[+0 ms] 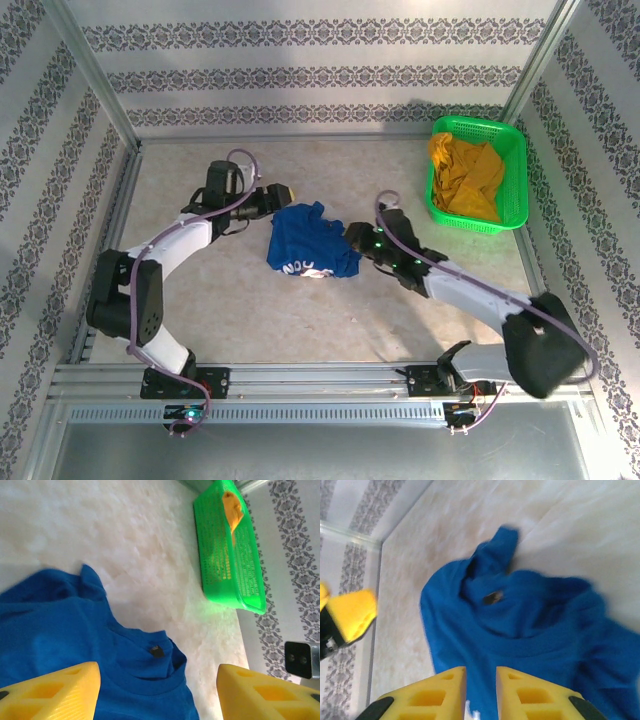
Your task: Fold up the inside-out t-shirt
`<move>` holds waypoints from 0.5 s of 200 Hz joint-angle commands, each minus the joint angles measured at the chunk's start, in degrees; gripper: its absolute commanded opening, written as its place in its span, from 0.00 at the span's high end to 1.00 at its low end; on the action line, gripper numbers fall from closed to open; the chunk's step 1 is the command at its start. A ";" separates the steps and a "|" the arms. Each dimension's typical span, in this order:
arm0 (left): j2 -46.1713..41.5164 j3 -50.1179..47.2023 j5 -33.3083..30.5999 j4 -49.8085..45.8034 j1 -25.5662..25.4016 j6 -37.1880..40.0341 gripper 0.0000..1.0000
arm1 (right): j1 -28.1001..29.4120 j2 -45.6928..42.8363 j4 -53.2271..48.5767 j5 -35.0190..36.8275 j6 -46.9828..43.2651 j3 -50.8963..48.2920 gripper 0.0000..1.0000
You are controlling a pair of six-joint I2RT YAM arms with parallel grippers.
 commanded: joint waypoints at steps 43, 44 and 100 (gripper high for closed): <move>16.11 -1.21 -0.17 8.70 -2.45 -6.36 0.37 | 3.35 18.04 12.38 4.80 8.45 -3.37 0.86; 16.28 -1.13 -0.18 8.68 -2.45 -6.32 0.37 | 3.26 18.14 12.65 4.96 8.65 -3.70 0.86; 13.07 3.07 0.70 3.03 -2.11 -2.12 0.36 | -0.40 18.28 16.74 1.68 9.67 -9.03 0.88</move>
